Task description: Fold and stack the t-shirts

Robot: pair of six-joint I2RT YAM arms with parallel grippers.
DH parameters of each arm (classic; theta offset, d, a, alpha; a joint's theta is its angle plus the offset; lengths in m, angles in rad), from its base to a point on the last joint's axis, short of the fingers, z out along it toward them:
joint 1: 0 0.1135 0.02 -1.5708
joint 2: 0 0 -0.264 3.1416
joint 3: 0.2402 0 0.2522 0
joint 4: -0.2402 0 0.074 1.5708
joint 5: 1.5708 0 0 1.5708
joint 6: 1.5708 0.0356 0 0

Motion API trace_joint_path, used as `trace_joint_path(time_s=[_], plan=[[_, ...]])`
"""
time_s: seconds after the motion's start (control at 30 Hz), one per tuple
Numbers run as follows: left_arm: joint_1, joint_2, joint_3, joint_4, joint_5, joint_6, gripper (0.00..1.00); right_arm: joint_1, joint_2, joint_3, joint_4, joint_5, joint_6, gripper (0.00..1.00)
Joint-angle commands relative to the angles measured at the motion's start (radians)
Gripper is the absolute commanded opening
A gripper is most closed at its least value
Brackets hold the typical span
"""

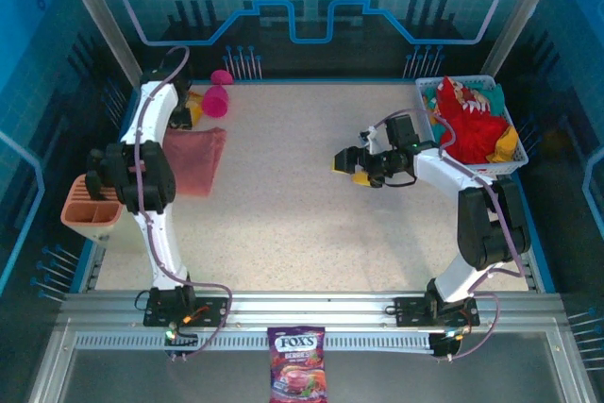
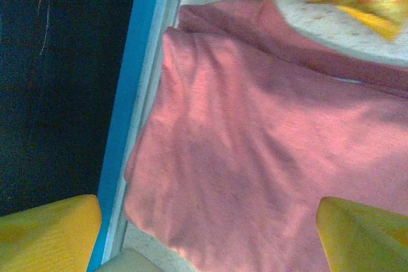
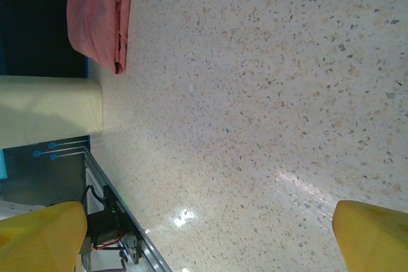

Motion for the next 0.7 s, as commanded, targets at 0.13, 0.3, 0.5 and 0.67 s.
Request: trace_joint_path(time_s=[0.13,0.3,0.5,0.67], plan=[[-0.109,-0.263,-0.146,0.037,0.193,-0.076,0.95,0.007,-0.052,0.074,-0.115,0.172,-0.094,1.00],[-0.201,-0.488,-0.415,0.234,0.312,-0.109,0.99,0.002,-0.152,0.044,-0.085,0.427,-0.137,1.00],[-0.236,-0.801,-0.908,0.626,0.475,-0.103,0.99,-0.010,-0.318,-0.073,0.031,0.737,-0.227,1.00],[-0.238,-1.016,-1.221,0.863,0.402,-0.038,0.99,-0.054,-0.435,-0.245,0.178,0.831,-0.301,1.00]])
